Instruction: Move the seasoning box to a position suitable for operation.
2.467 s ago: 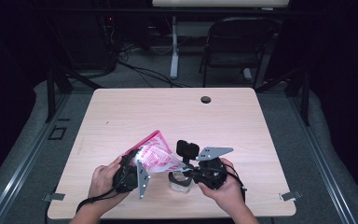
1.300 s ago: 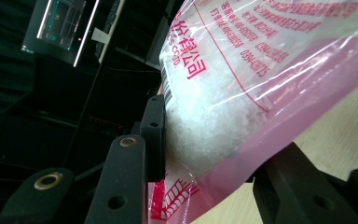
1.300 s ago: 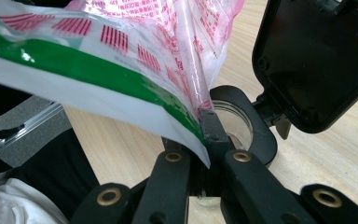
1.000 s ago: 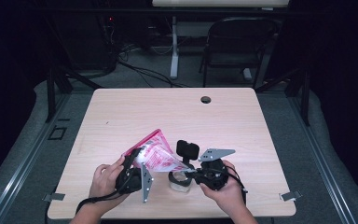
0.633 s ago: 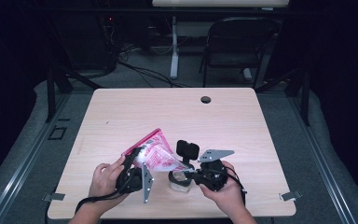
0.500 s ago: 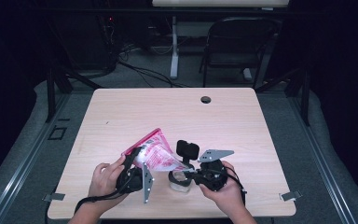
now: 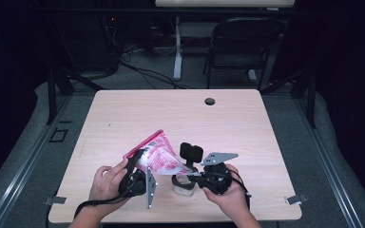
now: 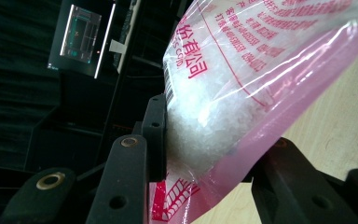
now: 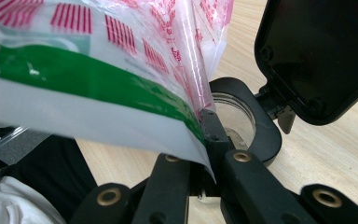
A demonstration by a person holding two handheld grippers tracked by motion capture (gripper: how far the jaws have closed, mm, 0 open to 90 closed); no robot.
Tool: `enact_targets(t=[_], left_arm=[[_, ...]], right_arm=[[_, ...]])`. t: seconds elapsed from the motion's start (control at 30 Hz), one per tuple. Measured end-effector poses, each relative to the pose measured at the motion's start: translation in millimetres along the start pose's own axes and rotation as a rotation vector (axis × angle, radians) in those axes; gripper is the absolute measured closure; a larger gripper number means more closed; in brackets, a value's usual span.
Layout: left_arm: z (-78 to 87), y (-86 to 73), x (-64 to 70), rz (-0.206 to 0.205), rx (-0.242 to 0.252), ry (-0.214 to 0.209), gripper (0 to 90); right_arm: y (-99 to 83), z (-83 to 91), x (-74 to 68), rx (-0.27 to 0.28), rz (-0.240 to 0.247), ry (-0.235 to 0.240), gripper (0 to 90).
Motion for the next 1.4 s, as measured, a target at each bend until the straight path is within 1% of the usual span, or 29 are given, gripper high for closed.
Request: enact_targets(t=[0.17, 0.53, 0.7, 0.9, 1.0, 1.07, 1.23, 1.4], left_arm=[[1.4, 1.2, -1.1, -0.024, 0.001, 0.033, 66.7], [4.9, 3.3, -3.4, -0.059, 0.008, 0.071, 67.0], [6.5, 3.3, -5.0, -0.074, 0.003, 0.082, 67.1], [7.0, 4.2, -6.1, -0.073, 0.009, 0.094, 67.2], [7.8, 4.6, -6.5, -0.076, 0.006, 0.094, 67.2], [8.2, 4.6, -6.2, -0.066, 0.007, 0.082, 67.3], [9.3, 5.5, -6.3, -0.069, 0.011, 0.09, 67.3], [10.1, 6.4, -6.1, -0.072, 0.012, 0.095, 67.4]], right_arm=[[-0.4, -0.5, 0.6, 0.0, -0.004, -0.002, 90.0], [-1.0, -0.9, 1.5, 0.001, -0.006, -0.003, 90.0], [-0.8, -1.4, 1.3, 0.002, -0.006, -0.003, 90.0], [-0.9, -1.8, 1.0, 0.001, -0.005, -0.001, 90.0], [-1.1, -1.8, 1.2, 0.0, -0.004, -0.003, 90.0], [-1.5, -1.9, 2.0, -0.001, -0.004, -0.002, 90.0], [-2.7, -1.9, 2.1, -0.007, -0.002, -0.005, 90.0], [-2.9, -3.0, 2.7, -0.002, -0.012, -0.003, 90.0]])
Point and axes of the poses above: each handheld gripper's, and its own axes: z roughly backward along the jaws, y roughly out of its top, x roughly to its right, the point moved 10 cm from there along -z, roughly forward along the jaws, and after that the axes turned 15 degrees about -x, right-handed, at the moved point
